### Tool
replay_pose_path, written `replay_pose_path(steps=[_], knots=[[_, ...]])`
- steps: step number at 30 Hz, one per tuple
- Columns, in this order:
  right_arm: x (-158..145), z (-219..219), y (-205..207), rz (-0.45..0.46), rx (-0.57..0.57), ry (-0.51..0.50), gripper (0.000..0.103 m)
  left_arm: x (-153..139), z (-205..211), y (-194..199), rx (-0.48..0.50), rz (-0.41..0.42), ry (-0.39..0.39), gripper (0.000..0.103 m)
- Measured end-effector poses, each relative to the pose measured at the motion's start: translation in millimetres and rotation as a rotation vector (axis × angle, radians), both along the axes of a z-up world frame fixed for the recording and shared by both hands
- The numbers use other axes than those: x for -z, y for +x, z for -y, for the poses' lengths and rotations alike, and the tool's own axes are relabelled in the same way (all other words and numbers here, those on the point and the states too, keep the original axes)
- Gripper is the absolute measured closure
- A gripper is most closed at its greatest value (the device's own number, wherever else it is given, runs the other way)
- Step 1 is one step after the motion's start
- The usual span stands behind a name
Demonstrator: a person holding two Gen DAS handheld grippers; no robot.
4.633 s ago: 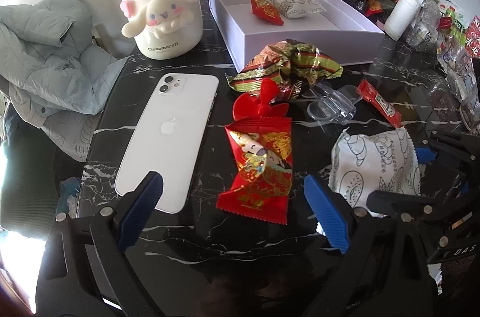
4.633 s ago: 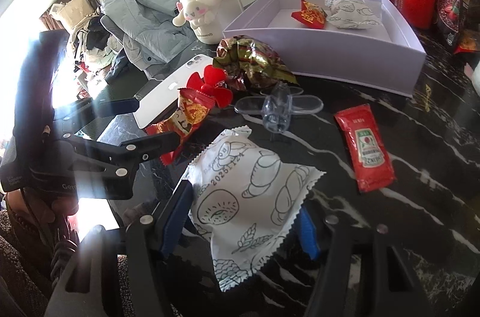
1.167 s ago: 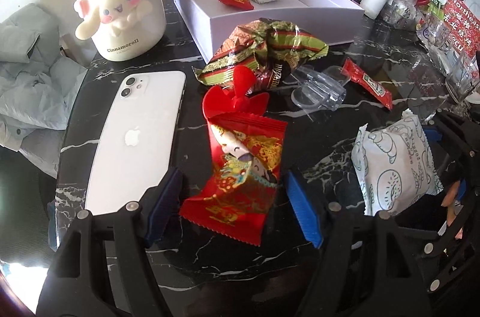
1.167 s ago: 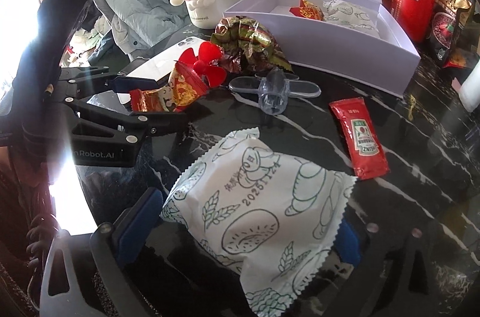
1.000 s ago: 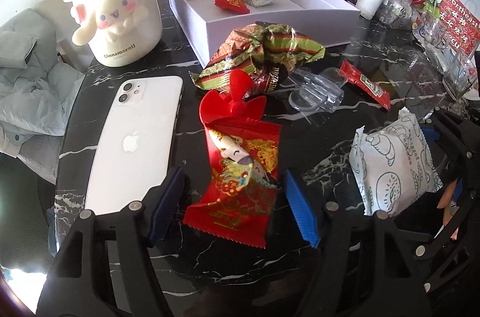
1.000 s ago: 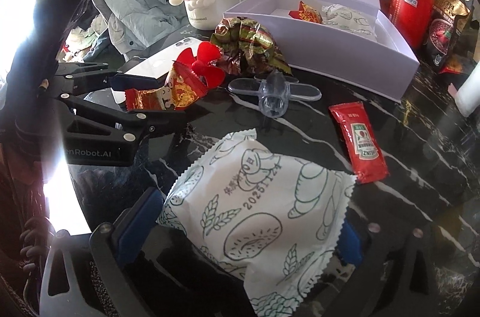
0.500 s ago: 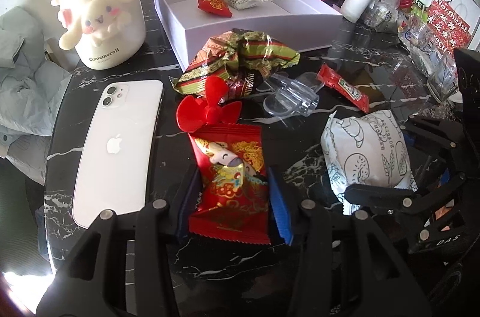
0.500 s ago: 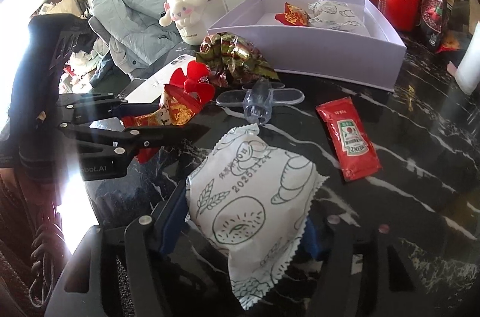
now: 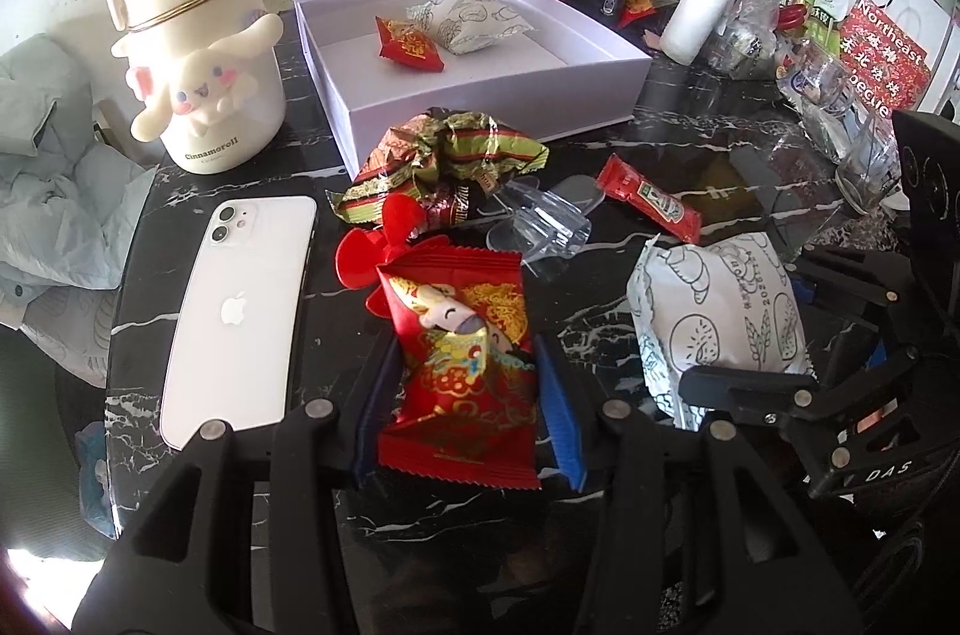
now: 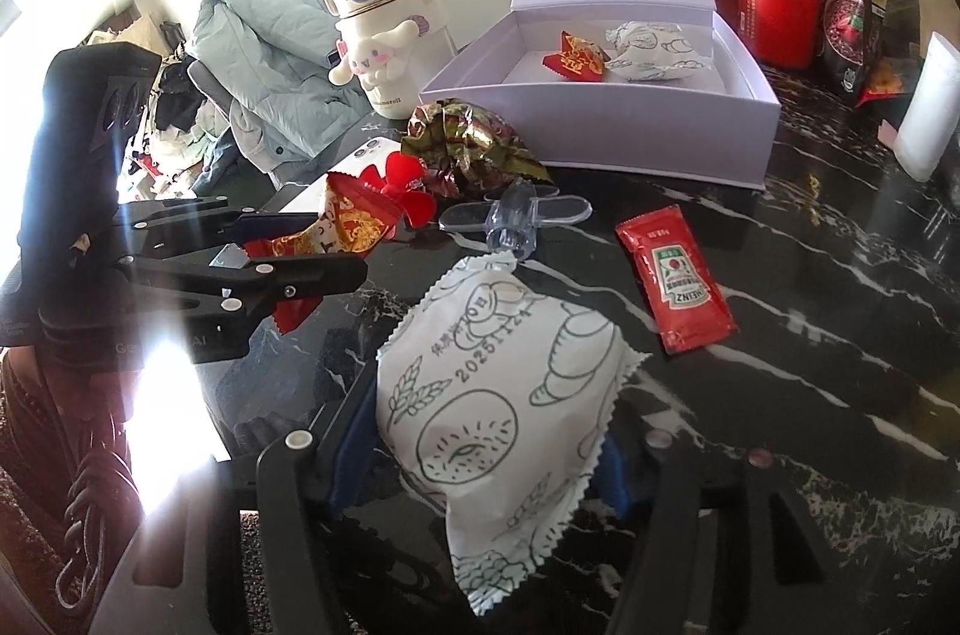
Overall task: Organize objects
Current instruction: 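Lift both held packets and carry them toward the lavender box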
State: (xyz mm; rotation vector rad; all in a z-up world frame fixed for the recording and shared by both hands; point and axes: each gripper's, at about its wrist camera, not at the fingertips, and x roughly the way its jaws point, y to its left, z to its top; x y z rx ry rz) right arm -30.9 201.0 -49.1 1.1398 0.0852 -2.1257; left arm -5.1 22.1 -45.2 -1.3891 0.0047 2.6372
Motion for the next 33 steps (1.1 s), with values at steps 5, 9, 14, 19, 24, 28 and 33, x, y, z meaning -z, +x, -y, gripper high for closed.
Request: replay_pose_path(steps=[5, 9, 14, 19, 24, 28, 33], knots=[[-9.8, -8.4, 6.6, -0.029, 0.011, -0.012, 0.041, -6.8, -5.8, 3.4, 0.005, -0.013, 0.008, 0.06], [-19.0, -15.1, 10.3, -0.046, 0.018, -0.024, 0.041, -15.6, -12.5, 4.6, 0.012, -0.031, 0.005, 0.06], [-33.7, -23.3, 12.0, -0.07, 0.028, -0.031, 0.041, -29.1, -19.6, 5.3, 0.02, -0.06, 0.006, 0.06], [-49.7, -27.5, 11.0, -0.106, 0.027, -0.019, 0.041, -44.3, -26.5, 1.5, 0.028, -0.088, 0.01, 0.06], [-61.7, -31.4, 3.4, -0.12, 0.019, -0.036, 0.041, -58.5, -31.0, -5.1, 0.032, -0.115, 0.015, 0.06], [-65.4, -33.1, -7.6, -0.122, 0.033, -0.038, 0.041, -65.4, -33.3, -12.1, 0.036, -0.132, 0.007, 0.06], [-69.2, -30.7, -22.0, -0.129, 0.033, -0.026, 0.041, -66.5, -31.0, -24.0, 0.041, -0.123, 0.025, 0.06]])
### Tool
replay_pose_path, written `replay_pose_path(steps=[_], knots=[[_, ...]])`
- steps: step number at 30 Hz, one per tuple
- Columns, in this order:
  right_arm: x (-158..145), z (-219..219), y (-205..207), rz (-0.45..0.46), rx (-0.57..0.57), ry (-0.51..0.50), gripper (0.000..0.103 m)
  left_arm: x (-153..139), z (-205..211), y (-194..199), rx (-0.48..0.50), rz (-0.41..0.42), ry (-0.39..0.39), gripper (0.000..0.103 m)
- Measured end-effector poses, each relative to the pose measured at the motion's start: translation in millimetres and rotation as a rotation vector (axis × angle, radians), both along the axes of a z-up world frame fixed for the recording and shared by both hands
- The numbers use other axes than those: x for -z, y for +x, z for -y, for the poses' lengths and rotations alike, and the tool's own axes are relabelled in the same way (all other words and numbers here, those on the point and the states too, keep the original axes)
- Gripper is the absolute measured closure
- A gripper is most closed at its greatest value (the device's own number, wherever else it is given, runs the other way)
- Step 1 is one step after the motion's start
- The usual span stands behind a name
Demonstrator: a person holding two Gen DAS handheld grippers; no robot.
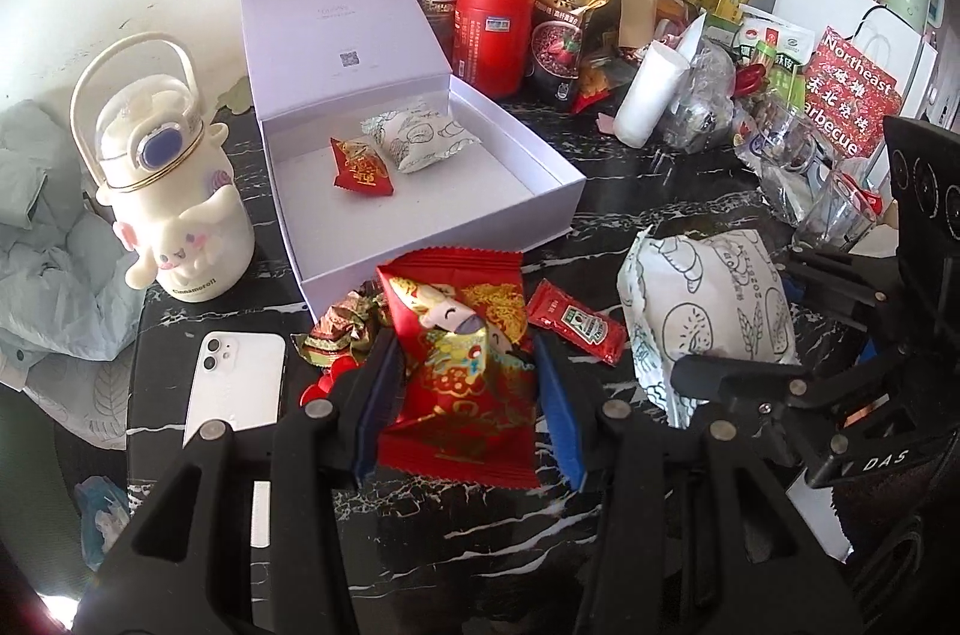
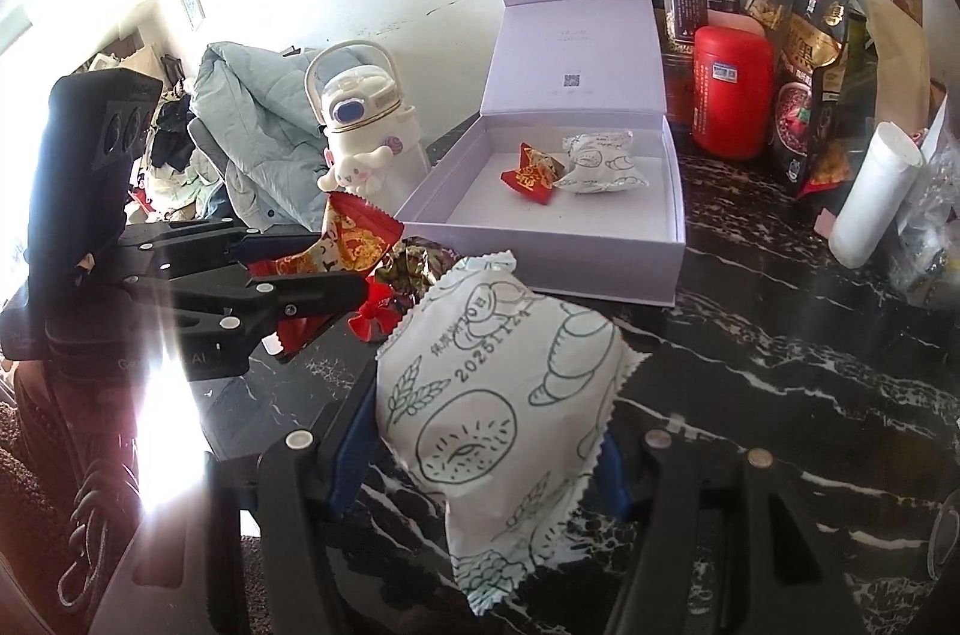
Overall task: Organize objects
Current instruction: 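Lift both held packets and carry them toward the lavender box, then lower the red candy packet with the left tool while the right tool lowers the pastry packet into the box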
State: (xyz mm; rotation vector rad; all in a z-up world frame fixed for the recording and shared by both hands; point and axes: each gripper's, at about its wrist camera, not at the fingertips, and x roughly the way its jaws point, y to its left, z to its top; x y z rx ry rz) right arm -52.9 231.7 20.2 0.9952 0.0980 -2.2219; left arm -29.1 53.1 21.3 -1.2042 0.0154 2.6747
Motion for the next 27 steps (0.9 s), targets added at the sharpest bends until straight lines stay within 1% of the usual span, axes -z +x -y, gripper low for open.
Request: replay_pose_path(steps=[18, 27], knots=[[-13.5, 16.3, -62.2, -0.015, -0.022, -0.011, 0.041, -5.5, 16.3, -56.4, -0.003, 0.003, 0.029, 0.06], [-22.8, 19.2, -100.8, -0.025, -0.028, -0.032, 0.041, -13.3, 18.8, -93.7, -0.019, -0.018, 0.017, 0.06]])
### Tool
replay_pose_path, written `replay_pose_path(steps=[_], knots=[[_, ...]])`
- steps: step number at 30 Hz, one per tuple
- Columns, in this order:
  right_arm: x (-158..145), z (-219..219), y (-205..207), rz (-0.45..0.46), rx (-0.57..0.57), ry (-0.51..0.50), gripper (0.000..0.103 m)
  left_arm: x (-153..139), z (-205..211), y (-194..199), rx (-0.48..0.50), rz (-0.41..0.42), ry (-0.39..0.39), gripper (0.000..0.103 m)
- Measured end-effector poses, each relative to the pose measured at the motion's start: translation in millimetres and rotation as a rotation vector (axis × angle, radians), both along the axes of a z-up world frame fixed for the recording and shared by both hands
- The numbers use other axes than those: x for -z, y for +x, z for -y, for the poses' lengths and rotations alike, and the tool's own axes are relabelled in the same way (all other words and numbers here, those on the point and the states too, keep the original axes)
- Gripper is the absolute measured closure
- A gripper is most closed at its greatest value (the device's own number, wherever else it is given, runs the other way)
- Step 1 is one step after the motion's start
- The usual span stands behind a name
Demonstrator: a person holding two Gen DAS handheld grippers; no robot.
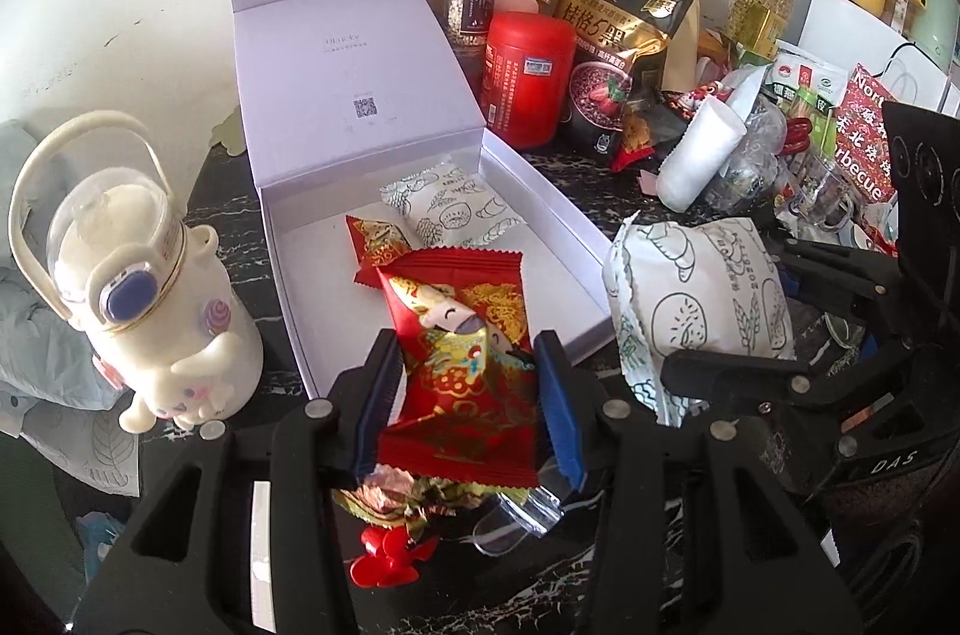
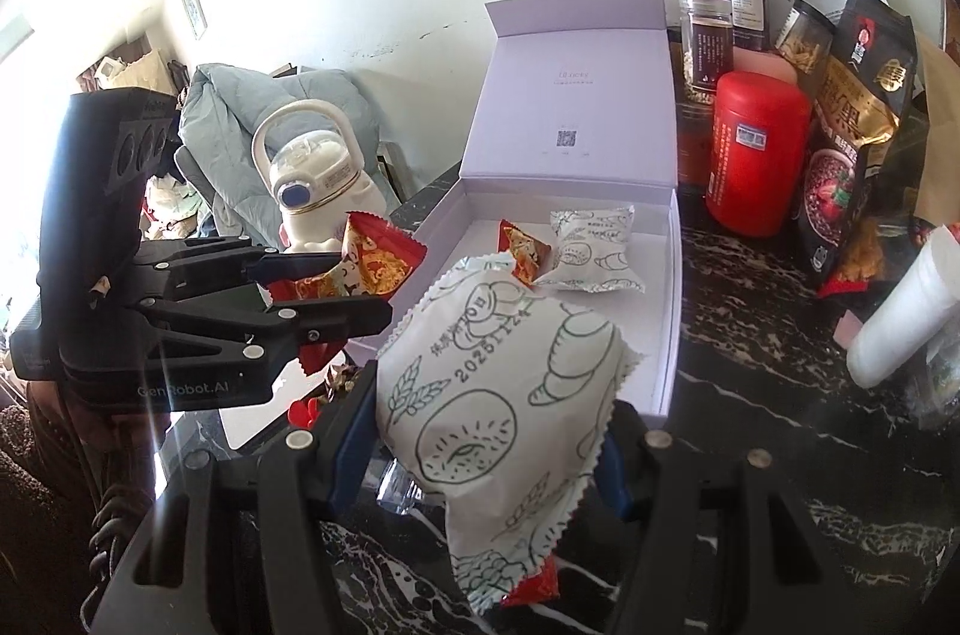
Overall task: Organize objects
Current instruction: 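Lower the red candy packet with the left tool while the right tool lowers the pastry packet into the box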
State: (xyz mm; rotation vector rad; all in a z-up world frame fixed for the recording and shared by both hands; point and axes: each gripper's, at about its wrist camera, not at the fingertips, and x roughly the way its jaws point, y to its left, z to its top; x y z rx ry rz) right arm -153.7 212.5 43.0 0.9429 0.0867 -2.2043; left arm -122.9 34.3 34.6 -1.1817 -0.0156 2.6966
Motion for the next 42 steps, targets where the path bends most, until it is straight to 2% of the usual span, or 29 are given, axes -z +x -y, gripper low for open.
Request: replay_pose_path(steps=[6, 18, 24, 32, 35, 38, 42], knots=[[-9.1, 1.3, -25.6, -0.028, 0.001, -0.007, 0.041, -4.5, 1.2, -26.5, -0.01, -0.012, 0.003, 0.059], [-11.1, 4.6, -68.0, -0.021, 0.03, -0.027, 0.041, 8.6, 0.8, -74.9, -0.048, 0.004, -0.002, 0.059], [-21.1, 7.0, -85.2, -0.046, 0.034, -0.027, 0.041, 17.4, 0.4, -93.9, -0.051, 0.031, 0.042, 0.059], [-38.3, 13.1, -112.9, -0.086, 0.042, -0.067, 0.041, 10.9, -0.2, -115.6, -0.088, -0.003, 0.026, 0.059], [-37.5, 20.0, -122.5, -0.095, 0.028, -0.066, 0.041, 11.1, 1.2, -124.3, -0.099, -0.012, 0.013, 0.059], [-32.2, 25.2, -131.3, -0.11, 0.006, -0.048, 0.041, 19.8, 5.1, -134.9, -0.097, 0.012, 0.033, 0.059], [-20.8, 28.7, -150.5, -0.071, 0.004, -0.044, 0.041, 33.2, 9.2, -147.0, -0.124, 0.052, 0.018, 0.059]])
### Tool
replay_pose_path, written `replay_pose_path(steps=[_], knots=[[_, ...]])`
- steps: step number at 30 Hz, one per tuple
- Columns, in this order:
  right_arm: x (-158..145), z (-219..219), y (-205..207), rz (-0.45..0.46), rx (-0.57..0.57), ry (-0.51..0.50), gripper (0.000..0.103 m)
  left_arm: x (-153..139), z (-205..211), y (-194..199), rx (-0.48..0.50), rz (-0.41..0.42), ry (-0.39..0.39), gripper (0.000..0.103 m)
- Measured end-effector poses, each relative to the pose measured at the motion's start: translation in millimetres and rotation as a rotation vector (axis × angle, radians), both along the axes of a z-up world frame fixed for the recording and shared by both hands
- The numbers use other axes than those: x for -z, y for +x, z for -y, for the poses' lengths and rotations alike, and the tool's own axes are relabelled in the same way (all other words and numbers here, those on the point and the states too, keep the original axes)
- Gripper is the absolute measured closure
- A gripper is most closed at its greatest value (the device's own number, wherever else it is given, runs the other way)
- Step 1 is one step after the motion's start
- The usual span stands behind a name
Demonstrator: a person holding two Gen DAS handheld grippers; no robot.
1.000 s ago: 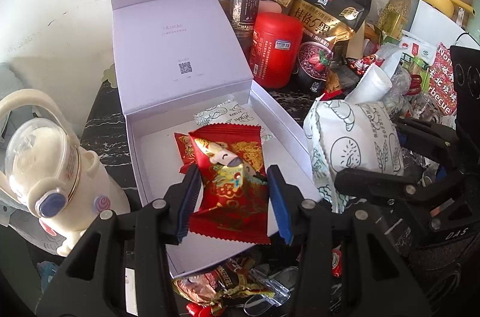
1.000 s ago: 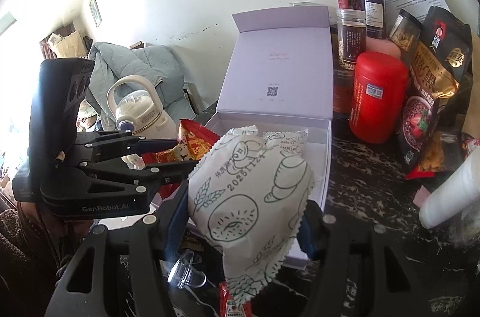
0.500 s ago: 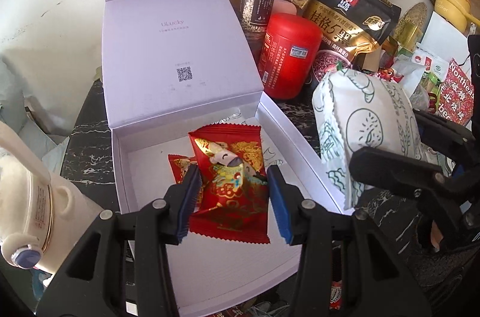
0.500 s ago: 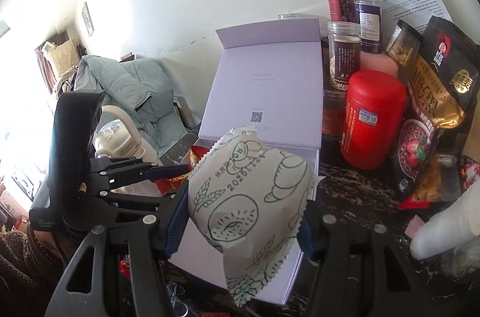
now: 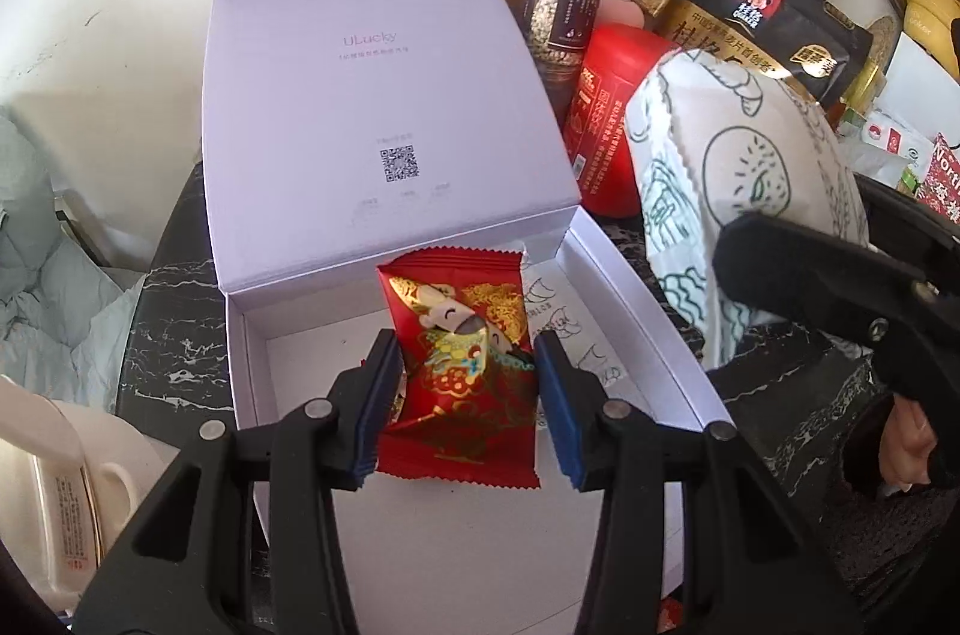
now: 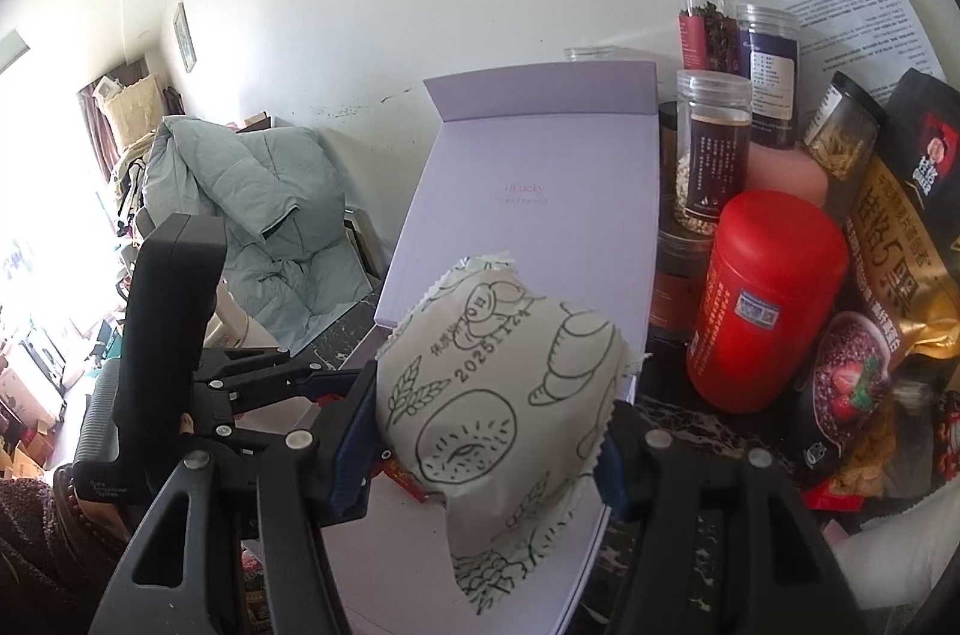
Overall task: Organize objects
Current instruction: 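Lower the red candy packet with the left tool while the right tool lowers the pastry packet into the box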
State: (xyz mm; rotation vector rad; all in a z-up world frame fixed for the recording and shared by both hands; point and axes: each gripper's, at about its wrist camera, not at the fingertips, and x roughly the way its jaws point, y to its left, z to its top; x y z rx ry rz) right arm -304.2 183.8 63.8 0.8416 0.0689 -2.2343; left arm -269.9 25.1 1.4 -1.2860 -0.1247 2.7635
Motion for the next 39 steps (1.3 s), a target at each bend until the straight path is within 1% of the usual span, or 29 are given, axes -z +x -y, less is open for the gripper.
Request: replay_pose_path(steps=[6, 9, 14, 24, 29, 33, 37, 39], knots=[[17.9, -2.0, -18.8, 0.056, 0.003, -0.011, 0.041, 5.3, -2.7, -13.8, -0.019, -0.007, -0.059, 0.059], [27.8, -1.2, -25.4, 0.077, 0.009, -0.003, 0.041, 13.5, -2.1, -19.5, -0.027, 0.011, -0.083, 0.059], [45.5, 6.0, -34.6, 0.134, -0.008, -0.004, 0.041, 28.6, 3.5, -24.5, -0.025, 0.064, -0.062, 0.059], [68.6, 16.3, -43.7, 0.194, -0.031, -0.007, 0.041, 48.7, 9.8, -29.5, -0.037, 0.127, -0.054, 0.059], [77.1, 17.6, -49.0, 0.221, -0.037, -0.018, 0.04, 53.2, 10.6, -29.2, -0.041, 0.138, -0.055, 0.059], [84.0, 21.0, -53.7, 0.24, -0.02, -0.002, 0.034, 56.0, 12.8, -29.0, -0.06, 0.151, -0.065, 0.059], [81.4, 19.3, -54.8, 0.233, -0.01, -0.009, 0.034, 55.1, 12.5, -26.3, -0.064, 0.15, -0.067, 0.059], [78.8, 18.3, -53.6, 0.231, -0.016, -0.013, 0.029, 54.5, 12.4, -24.9, -0.065, 0.149, -0.063, 0.059]])
